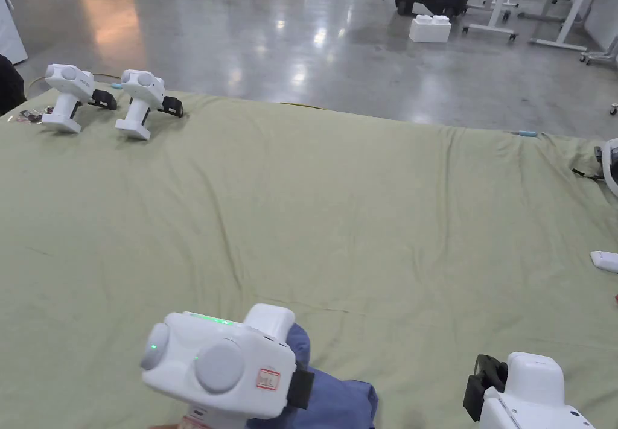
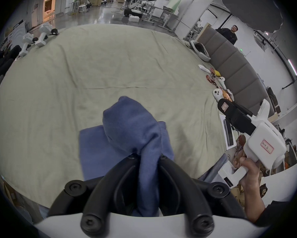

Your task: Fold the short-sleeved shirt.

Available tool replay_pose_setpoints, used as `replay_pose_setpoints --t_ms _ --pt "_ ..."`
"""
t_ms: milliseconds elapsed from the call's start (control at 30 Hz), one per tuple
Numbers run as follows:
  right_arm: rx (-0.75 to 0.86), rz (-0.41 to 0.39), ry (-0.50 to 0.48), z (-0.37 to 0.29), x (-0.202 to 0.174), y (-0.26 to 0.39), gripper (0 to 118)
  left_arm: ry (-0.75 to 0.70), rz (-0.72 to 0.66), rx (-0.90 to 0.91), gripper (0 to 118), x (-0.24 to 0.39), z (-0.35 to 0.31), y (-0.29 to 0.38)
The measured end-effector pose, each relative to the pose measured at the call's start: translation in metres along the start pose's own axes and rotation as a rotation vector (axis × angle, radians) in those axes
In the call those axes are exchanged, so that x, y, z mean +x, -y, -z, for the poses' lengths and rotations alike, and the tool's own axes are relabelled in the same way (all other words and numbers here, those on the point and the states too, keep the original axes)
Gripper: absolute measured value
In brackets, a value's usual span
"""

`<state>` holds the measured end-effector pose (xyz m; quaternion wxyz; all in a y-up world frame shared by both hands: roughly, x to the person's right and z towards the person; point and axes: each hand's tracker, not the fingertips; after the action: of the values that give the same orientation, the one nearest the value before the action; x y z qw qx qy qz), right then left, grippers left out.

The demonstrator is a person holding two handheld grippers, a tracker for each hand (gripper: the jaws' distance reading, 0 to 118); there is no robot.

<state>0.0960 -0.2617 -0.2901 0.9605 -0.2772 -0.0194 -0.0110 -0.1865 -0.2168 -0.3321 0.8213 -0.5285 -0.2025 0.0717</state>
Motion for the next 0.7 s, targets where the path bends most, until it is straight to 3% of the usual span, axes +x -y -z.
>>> replay_pose_setpoints --t_ms 367,400,433,467,500,700 --pt "-0.011 0.007 0.017 -0.001 0.007 0.001 5 -0.014 -0.041 -0.073 18 0.025 0.080 0.012" --pt "-0.013 0.008 0.018 -0.001 0.007 0.002 5 -0.015 -0.051 -0.073 24 0.024 0.078 0.012" --pt "-0.015 0.008 0.018 -0.001 0.008 0.002 5 0.010 -0.071 -0.064 39 0.022 0.075 0.011" --pt "-0.016 0.008 0.019 -0.001 0.008 0.002 5 0.053 -0.094 -0.062 62 0.020 0.072 0.010" --pt "-0.017 0.007 0.019 -0.001 0.008 0.002 5 0.099 -0.118 -0.060 68 0.017 0.065 0.009" --pt "-0.021 0.010 0.023 -0.001 0.012 0.002 5 0.158 -0.164 0.034 67 -0.004 0.017 -0.005"
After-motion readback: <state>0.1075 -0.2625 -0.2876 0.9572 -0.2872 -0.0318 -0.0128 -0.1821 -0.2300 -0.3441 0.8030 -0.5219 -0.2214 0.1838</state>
